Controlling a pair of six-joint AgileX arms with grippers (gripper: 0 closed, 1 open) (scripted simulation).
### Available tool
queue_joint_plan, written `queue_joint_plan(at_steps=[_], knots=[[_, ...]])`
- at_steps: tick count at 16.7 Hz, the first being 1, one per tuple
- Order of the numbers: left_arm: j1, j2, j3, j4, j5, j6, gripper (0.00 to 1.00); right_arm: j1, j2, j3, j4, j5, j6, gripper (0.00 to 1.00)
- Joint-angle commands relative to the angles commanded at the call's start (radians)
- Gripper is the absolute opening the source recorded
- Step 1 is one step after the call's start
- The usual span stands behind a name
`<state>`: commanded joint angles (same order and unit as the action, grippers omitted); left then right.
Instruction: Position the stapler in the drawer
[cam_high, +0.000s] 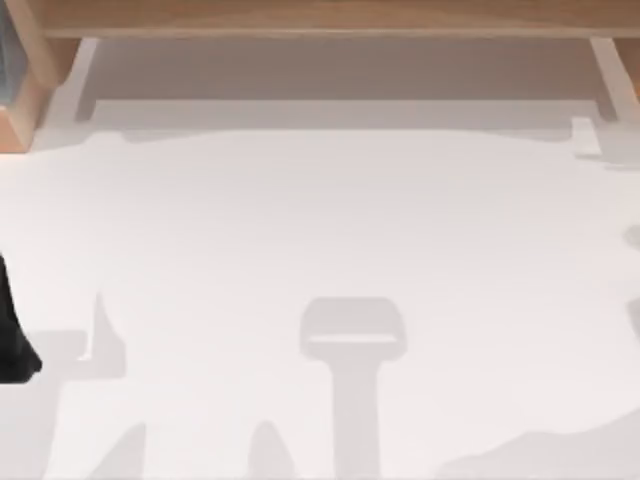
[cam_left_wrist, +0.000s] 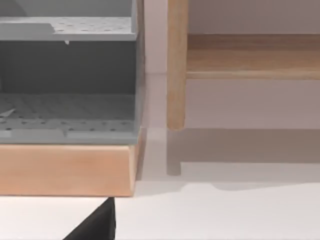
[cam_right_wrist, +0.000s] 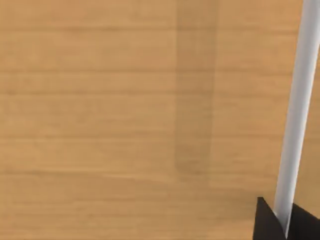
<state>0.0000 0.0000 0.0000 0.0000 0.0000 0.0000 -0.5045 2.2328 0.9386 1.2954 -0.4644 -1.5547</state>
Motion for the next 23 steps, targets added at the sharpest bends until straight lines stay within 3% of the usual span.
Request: queue_joint_plan(at_steps=[6,14,23], knots=[[0.000,0.000,0.000,0.000,0.000,0.000,1.00,-0.004,-0.004,-0.014,0.009,-0.003,0.001,0.00],[0.000,0.000,0.000,0.000,0.000,0.000,1.00,-0.083,-0.093,-0.232,0.138,-0.084,0.002,0.00],[0.000,0.000,0.000,0.000,0.000,0.000,1.00,-0.122,-0.118,-0.300,0.187,-0.121,0.002,0.00]])
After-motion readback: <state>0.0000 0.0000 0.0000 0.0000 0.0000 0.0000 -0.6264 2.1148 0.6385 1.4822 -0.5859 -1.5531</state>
